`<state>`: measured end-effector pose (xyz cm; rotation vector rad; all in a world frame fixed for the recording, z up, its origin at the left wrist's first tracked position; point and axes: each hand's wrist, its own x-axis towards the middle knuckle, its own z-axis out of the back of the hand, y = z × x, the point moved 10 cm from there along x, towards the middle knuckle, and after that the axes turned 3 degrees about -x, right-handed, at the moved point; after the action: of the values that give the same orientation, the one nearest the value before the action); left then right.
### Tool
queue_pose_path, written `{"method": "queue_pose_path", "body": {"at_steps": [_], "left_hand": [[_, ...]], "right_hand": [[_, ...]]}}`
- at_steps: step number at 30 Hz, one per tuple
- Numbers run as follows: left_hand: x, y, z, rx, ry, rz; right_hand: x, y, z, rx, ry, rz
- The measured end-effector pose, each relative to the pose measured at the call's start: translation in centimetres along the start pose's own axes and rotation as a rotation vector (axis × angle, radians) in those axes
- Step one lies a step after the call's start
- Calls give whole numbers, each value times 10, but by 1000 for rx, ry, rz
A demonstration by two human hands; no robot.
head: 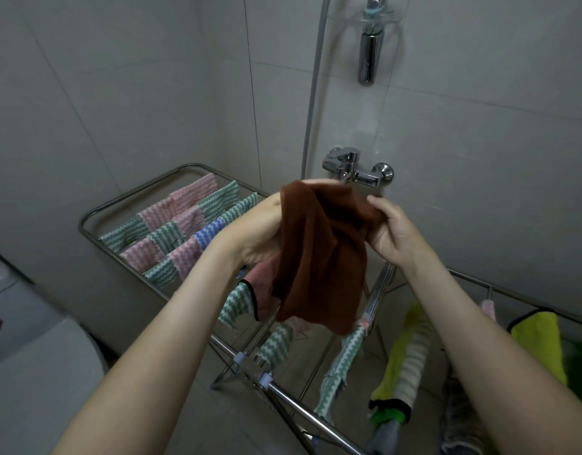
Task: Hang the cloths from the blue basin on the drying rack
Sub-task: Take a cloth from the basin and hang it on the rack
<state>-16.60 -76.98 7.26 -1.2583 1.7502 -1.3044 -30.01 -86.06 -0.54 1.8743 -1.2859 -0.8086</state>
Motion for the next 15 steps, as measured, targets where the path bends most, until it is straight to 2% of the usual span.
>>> {"method": "queue_pose_path", "body": {"at_steps": [2, 5, 8, 11, 12, 15], "left_hand": [[-1, 12, -2, -68, 142, 26], [1, 37, 4, -247, 204, 122], [9, 56, 17, -364, 84, 203], [15, 83, 40, -228, -190, 370], [13, 93, 42, -200, -236, 452], [2, 117, 43, -81, -247, 651]], "right_hand": [[-2, 15, 1, 16, -7, 88], [-7, 27, -4, 2, 19, 172], [-11, 24, -15, -6, 92, 149], [-16, 21, -30, 15, 169, 122], [-16, 21, -34, 35, 192, 115], [-19, 24, -40, 55, 215, 121]]}}
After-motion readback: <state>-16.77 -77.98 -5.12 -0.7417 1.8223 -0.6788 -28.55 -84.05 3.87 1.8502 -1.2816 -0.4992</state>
